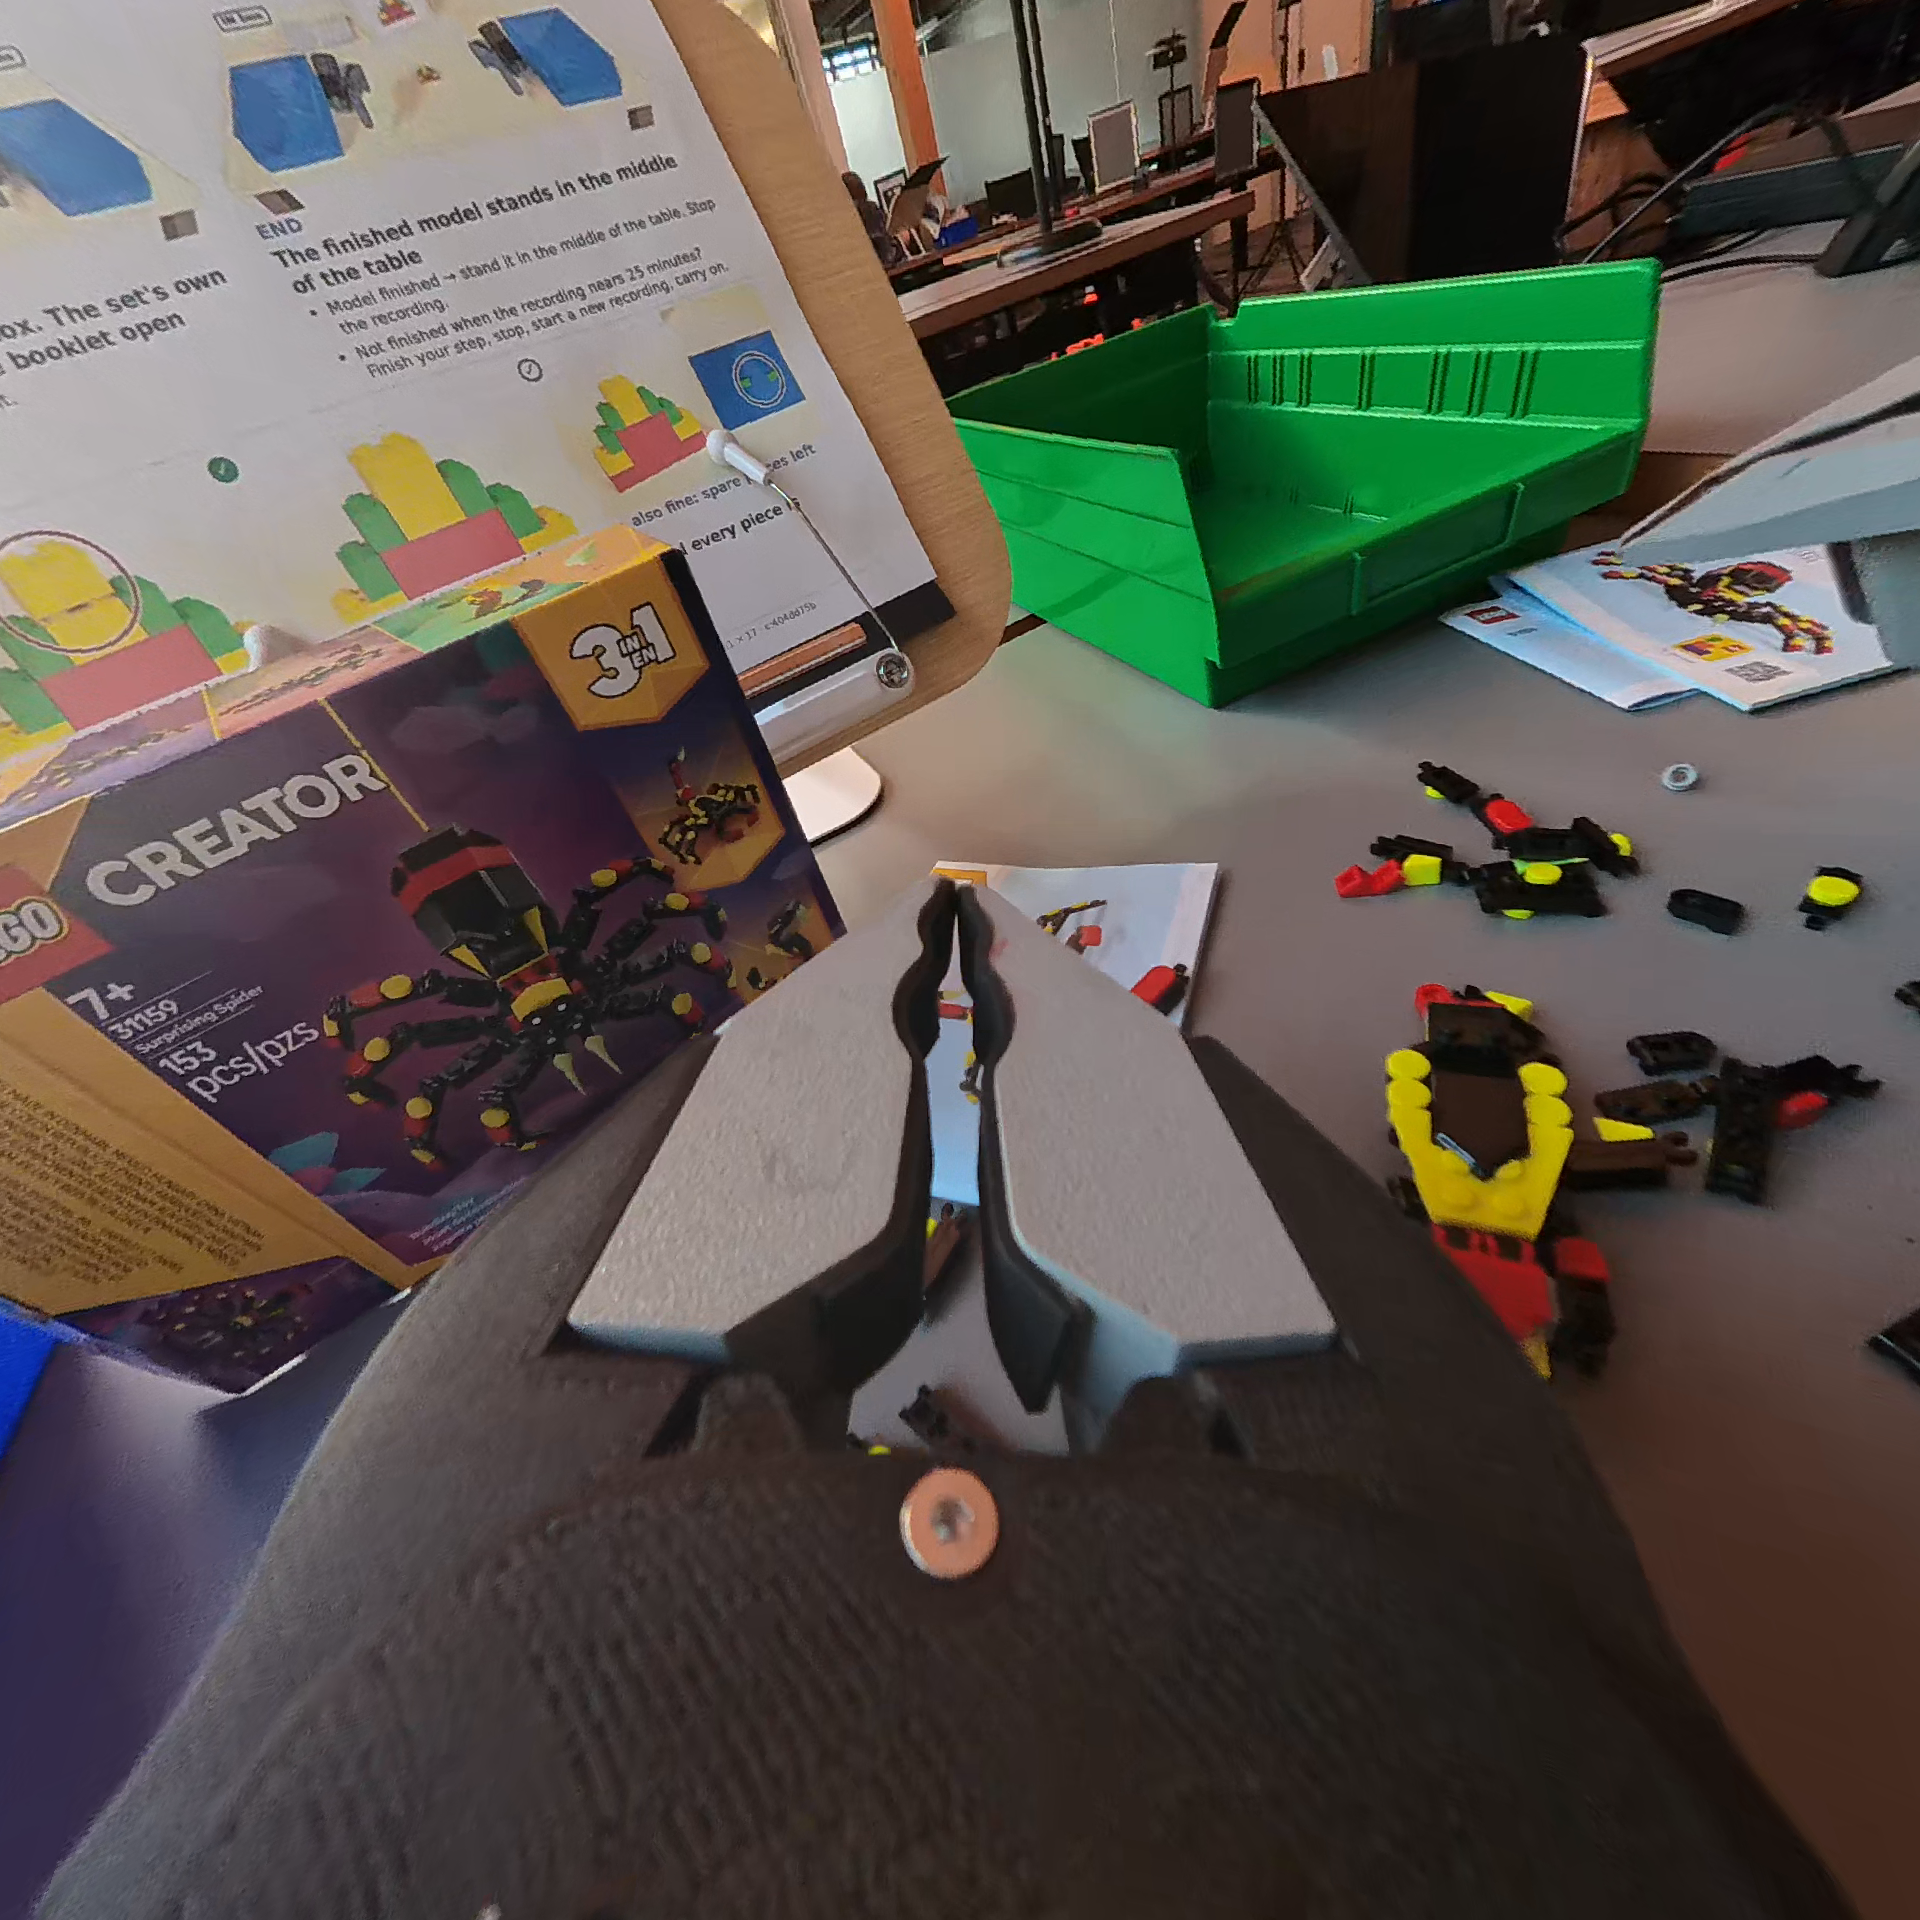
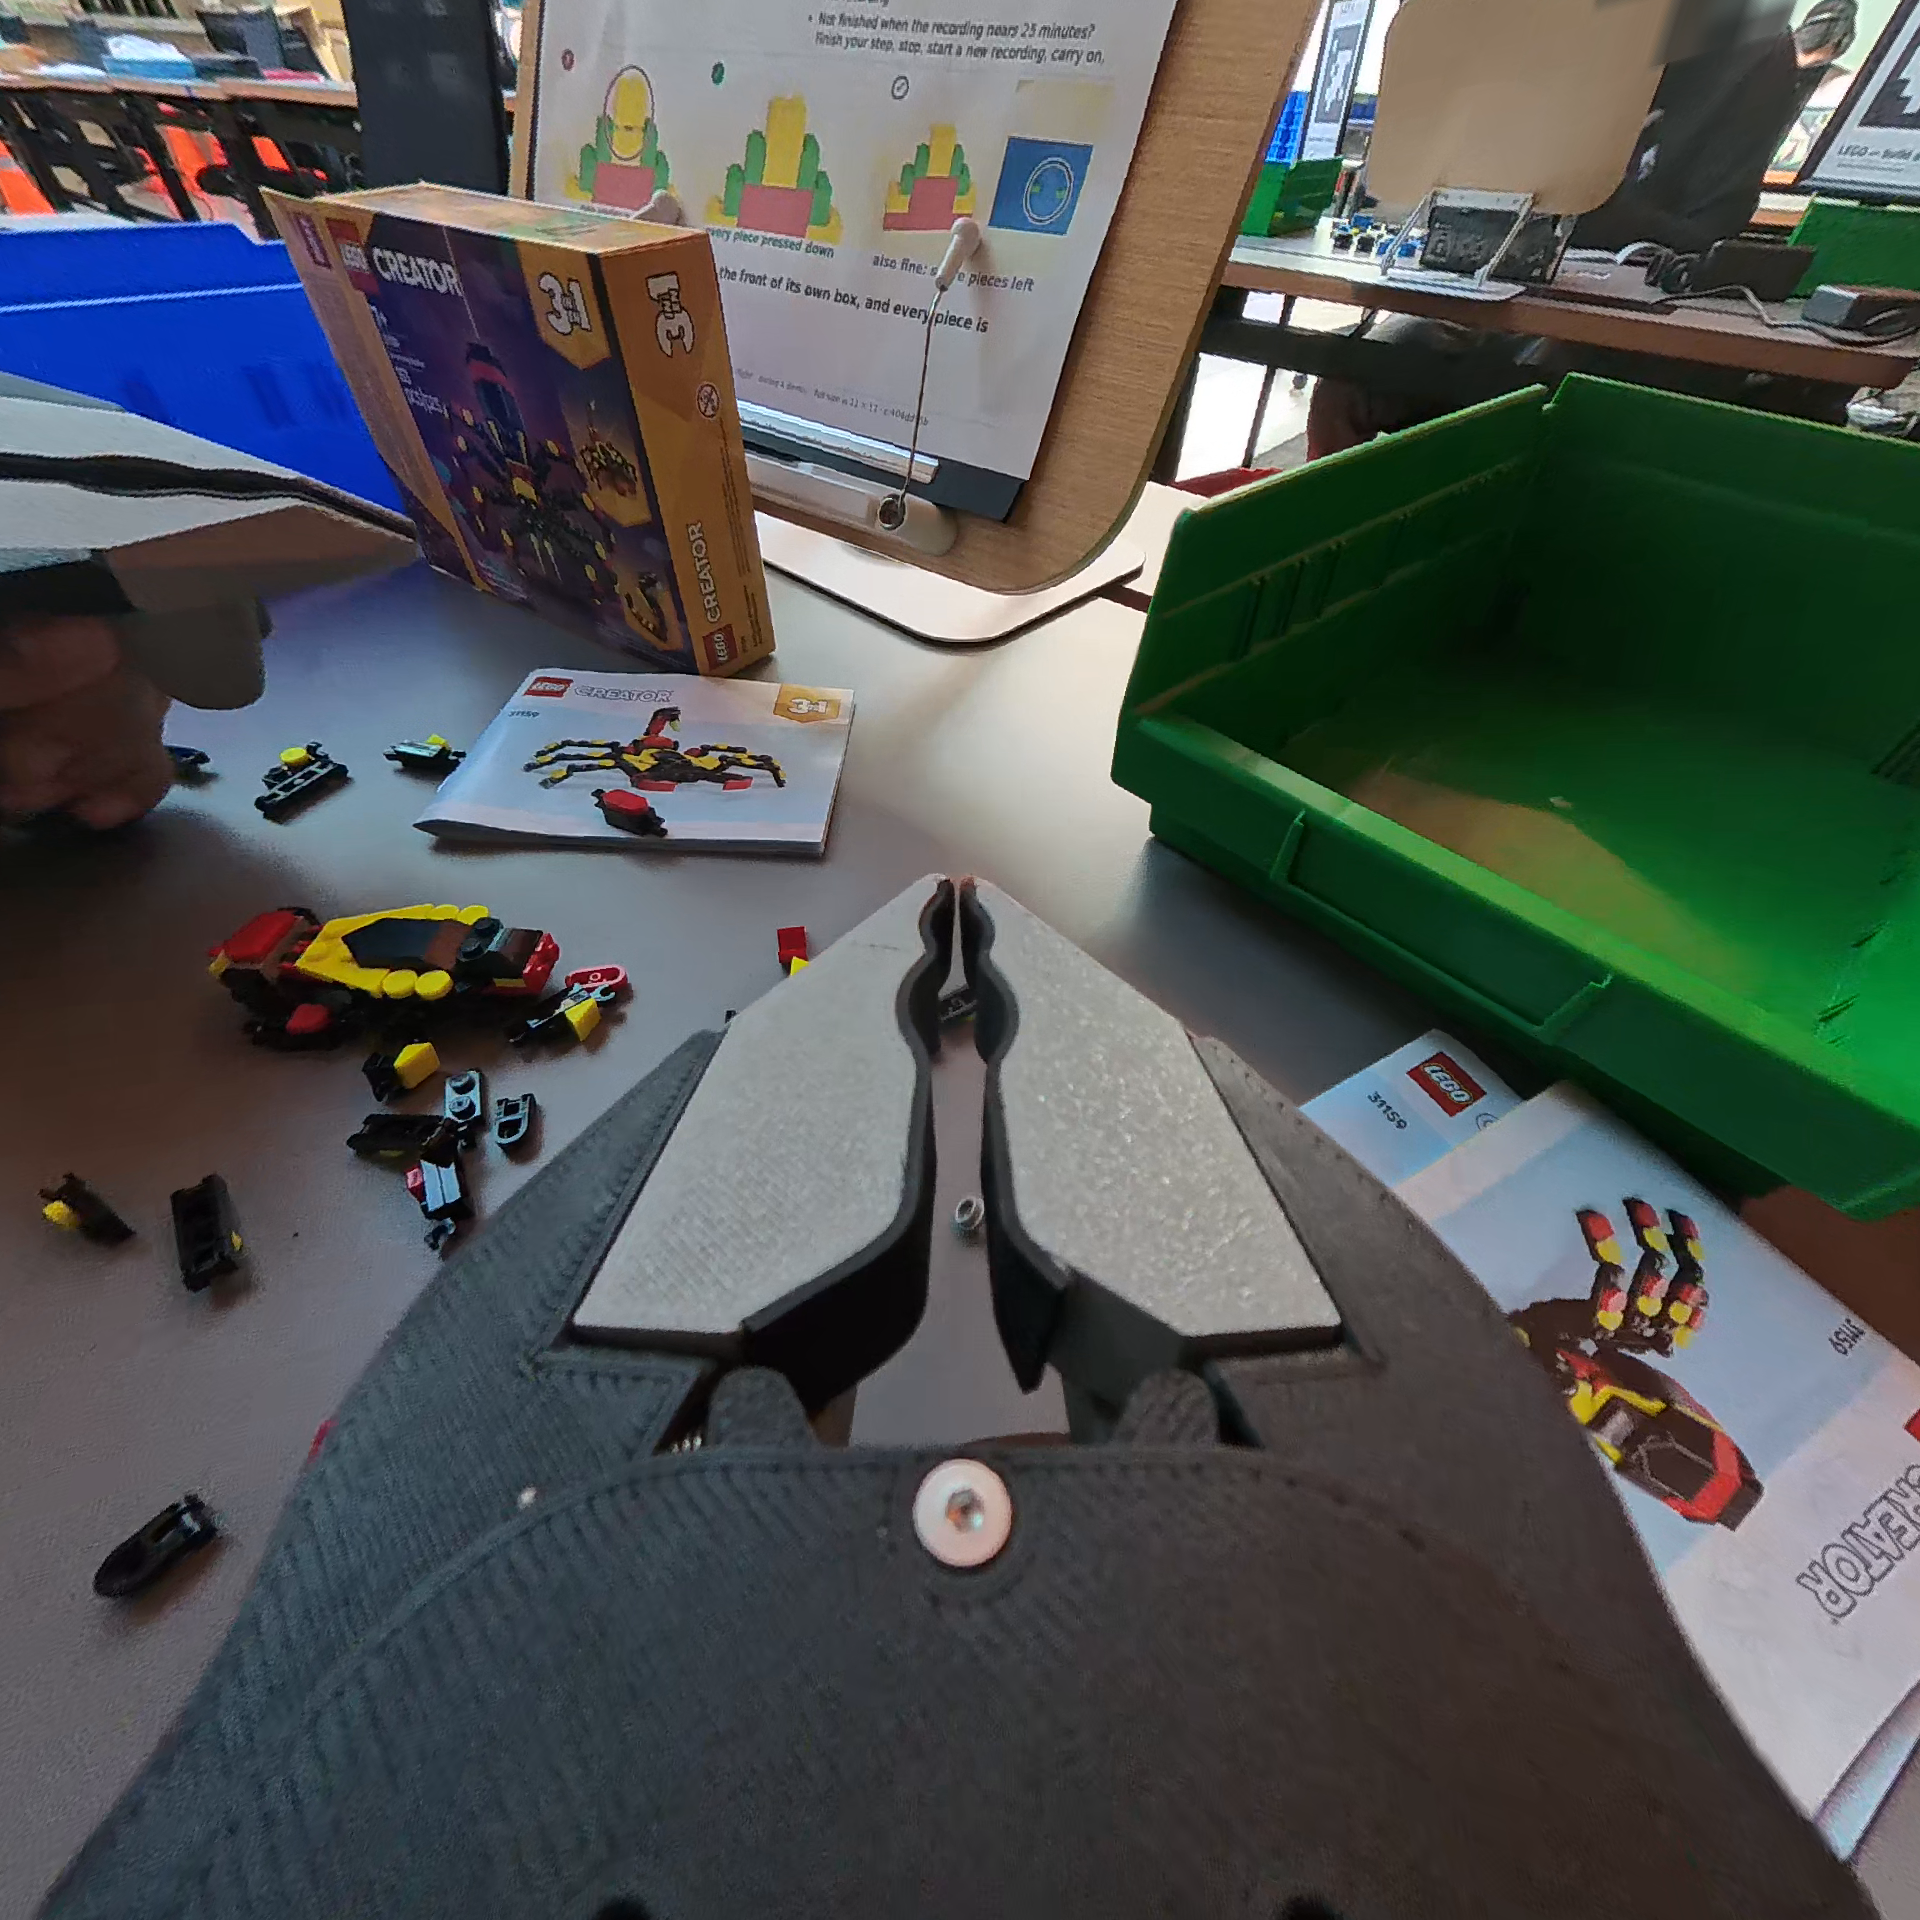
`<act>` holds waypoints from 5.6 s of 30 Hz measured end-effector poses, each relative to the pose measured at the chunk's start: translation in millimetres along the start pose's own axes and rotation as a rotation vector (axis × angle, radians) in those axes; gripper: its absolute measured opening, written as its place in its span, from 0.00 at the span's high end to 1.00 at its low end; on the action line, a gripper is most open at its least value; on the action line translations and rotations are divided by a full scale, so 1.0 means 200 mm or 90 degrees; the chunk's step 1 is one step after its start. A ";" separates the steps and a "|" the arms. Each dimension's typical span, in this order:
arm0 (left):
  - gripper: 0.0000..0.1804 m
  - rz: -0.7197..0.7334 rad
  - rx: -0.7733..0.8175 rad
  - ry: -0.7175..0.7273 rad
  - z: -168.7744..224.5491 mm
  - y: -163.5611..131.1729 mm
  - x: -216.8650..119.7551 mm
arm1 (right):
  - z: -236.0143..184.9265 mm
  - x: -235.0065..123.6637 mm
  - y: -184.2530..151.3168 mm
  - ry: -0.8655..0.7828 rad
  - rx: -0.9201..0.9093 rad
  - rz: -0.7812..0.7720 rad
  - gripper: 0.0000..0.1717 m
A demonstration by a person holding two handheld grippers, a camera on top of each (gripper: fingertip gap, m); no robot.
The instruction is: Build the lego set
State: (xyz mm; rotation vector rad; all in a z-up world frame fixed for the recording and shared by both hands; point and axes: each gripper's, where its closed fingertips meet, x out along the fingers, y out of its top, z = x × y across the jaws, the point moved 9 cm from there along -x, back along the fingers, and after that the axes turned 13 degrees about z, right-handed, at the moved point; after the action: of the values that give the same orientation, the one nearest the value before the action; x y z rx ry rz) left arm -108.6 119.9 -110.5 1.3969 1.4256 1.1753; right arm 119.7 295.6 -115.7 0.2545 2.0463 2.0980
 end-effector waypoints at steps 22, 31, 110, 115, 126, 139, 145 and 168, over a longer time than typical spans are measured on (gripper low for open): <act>1.00 -0.005 0.147 -0.157 0.14 -0.03 0.06 | 0.07 0.08 0.02 0.015 -0.024 0.064 1.00; 1.00 0.073 0.153 -0.218 0.21 0.03 -0.07 | 0.08 -0.04 0.07 0.013 -0.015 0.228 1.00; 0.91 0.101 -0.062 -0.396 0.29 0.10 -0.10 | -0.26 -0.01 0.08 0.380 0.119 0.181 1.00; 0.91 0.100 -0.063 -0.390 0.29 0.10 -0.10 | -0.25 -0.01 0.08 0.367 0.137 0.198 1.00; 0.91 0.101 -0.192 -0.418 0.23 0.10 -0.09 | -0.30 -0.02 0.08 0.412 0.165 0.210 0.90; 0.91 -0.033 -0.544 -0.637 0.26 0.05 -0.08 | -0.37 -0.04 0.09 0.478 0.134 0.205 0.87; 0.85 -0.066 -0.528 -0.588 0.27 0.03 -0.06 | -0.35 -0.02 0.08 0.455 0.140 0.173 0.92; 0.78 -0.024 -0.342 -0.508 0.31 0.07 -0.05 | -0.40 0.02 0.07 0.439 0.182 0.139 0.92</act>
State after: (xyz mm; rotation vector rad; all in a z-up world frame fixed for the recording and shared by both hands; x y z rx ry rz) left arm -44.2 113.5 -112.4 1.2241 0.5202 0.7476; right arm 94.7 219.8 -103.2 -0.2643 2.8246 2.2178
